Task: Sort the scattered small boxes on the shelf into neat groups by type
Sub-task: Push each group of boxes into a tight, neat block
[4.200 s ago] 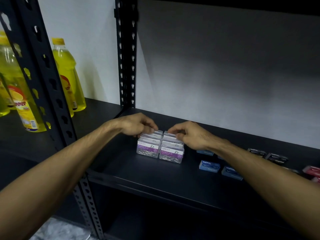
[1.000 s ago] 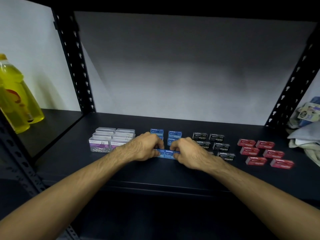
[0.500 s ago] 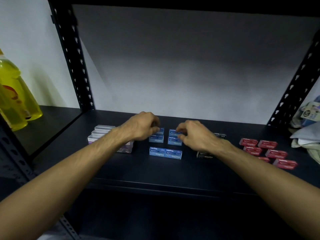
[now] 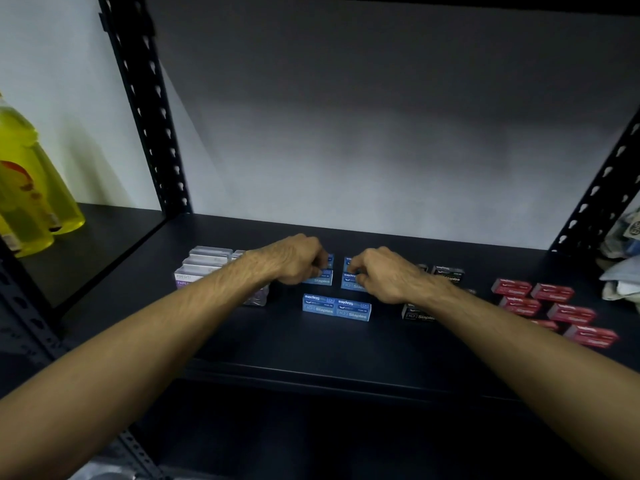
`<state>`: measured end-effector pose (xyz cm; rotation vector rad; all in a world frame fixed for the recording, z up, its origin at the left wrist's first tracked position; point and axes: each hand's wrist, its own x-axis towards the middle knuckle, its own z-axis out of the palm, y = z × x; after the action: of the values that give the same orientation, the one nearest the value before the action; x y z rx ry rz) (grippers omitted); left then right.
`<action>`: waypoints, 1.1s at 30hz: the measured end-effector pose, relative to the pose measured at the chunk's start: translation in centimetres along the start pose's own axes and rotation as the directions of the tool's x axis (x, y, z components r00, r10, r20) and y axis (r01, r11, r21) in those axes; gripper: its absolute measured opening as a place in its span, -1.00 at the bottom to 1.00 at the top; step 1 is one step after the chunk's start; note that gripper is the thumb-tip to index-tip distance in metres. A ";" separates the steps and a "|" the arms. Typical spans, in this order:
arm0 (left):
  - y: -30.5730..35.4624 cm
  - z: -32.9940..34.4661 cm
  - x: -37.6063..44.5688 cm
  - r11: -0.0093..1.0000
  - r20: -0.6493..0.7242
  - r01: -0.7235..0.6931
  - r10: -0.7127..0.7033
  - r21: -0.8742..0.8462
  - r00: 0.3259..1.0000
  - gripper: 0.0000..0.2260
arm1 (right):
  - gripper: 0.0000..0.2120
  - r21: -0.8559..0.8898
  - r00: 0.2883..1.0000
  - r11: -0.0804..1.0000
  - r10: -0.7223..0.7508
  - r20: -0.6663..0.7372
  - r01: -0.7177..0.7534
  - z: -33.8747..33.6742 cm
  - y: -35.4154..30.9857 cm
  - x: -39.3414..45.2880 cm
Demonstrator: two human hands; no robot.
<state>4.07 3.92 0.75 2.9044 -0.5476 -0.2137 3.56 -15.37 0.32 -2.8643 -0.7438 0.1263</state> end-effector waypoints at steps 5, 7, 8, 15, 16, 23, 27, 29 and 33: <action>0.2 0.1 -0.2 0.989 0.070 0.006 0.004 -0.146 0.998 -0.84 | -0.77 0.039 1.000 0.999 -0.022 0.014 0.021 0.0 0.1 -0.7; 0.2 0.2 -0.3 0.981 0.099 0.016 0.003 -0.191 0.995 -0.83 | -0.76 0.053 0.999 0.998 -0.030 0.026 0.029 0.0 0.1 -1.1; 0.2 0.3 -0.4 0.979 0.107 0.017 0.005 -0.203 0.994 -0.83 | -0.75 0.059 0.999 0.998 -0.032 0.029 0.030 0.0 0.1 -1.3; 0.6 0.4 -0.8 0.970 0.112 0.030 -0.003 -0.242 0.994 -0.83 | -0.73 0.090 0.998 0.995 -0.044 0.054 0.039 0.0 -0.2 -2.2; 0.6 0.4 -0.9 0.970 0.113 0.035 -0.008 -0.239 0.994 -0.83 | -0.73 0.093 0.997 0.995 -0.047 0.054 0.042 -0.1 -0.3 -2.2; 0.7 0.3 -1.1 0.972 0.120 0.024 0.005 -0.234 0.993 -0.83 | -0.74 0.090 0.997 0.994 -0.061 0.036 0.057 0.0 -0.6 -2.5; 0.7 0.2 -1.3 0.972 0.133 0.009 0.023 -0.234 0.991 -0.81 | -0.75 0.106 0.997 0.993 -0.058 0.042 0.054 0.0 -0.7 -2.6; 0.7 0.2 -1.4 0.973 0.130 0.011 0.020 -0.232 0.991 -0.81 | -0.77 0.129 0.998 0.991 -0.040 0.042 0.034 0.0 -0.8 -2.7; 0.9 -0.2 -1.9 0.971 0.158 0.036 0.002 -0.236 0.987 -0.75 | -0.63 0.118 0.994 0.993 0.008 0.107 -0.021 -0.4 -1.1 -3.0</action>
<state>2.09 3.81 1.34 2.6736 -0.4843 -0.4808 0.48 -15.94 1.02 -2.7678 -0.7089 0.3160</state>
